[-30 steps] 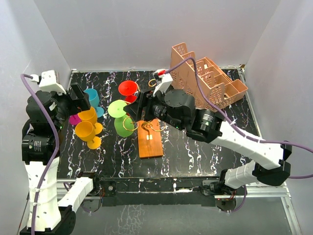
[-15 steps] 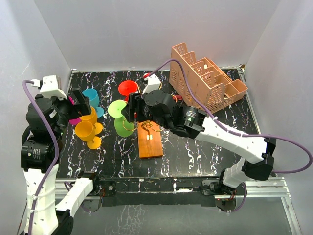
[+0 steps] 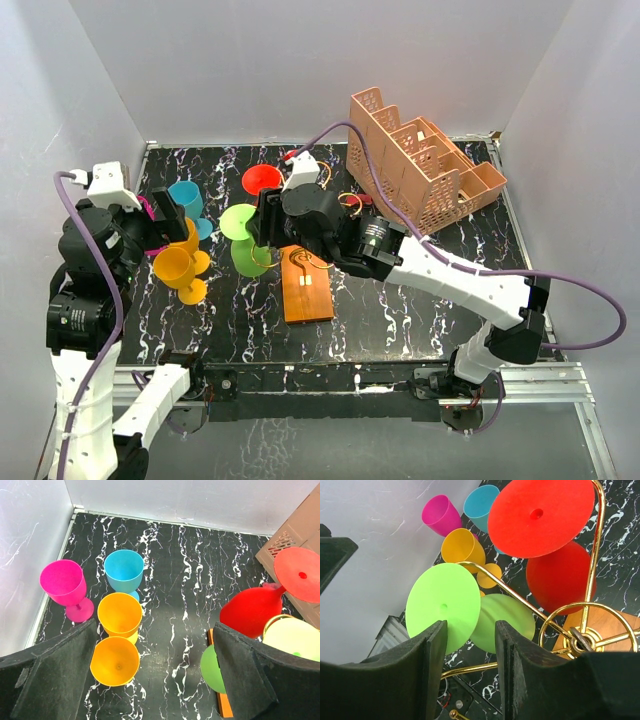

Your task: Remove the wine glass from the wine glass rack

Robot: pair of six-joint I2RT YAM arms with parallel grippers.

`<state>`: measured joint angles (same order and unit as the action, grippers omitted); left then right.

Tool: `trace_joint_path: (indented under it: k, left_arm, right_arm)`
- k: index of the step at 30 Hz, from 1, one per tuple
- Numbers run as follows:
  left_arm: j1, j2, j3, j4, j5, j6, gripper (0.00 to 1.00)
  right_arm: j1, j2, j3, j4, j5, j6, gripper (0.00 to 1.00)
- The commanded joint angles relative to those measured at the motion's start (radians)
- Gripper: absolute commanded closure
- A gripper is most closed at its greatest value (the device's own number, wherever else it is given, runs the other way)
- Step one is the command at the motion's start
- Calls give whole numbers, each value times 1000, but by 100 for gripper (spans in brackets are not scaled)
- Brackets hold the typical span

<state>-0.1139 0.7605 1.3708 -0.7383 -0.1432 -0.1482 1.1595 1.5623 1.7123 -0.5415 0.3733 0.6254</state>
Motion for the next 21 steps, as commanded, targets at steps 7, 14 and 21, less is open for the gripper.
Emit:
trace_joint_path:
  k: [7, 14, 21]
  left_arm:
    - [-13, -28, -25, 25, -20, 18, 3]
    - [-17, -33, -27, 20, -20, 18, 3]
    - [-17, -37, -28, 17, -22, 18, 3]
  right_arm:
    - [4, 15, 54, 103, 23, -25, 55]
    - [5, 25, 52, 124, 32, -26, 55]
    - [5, 22, 36, 155, 38, -18, 64]
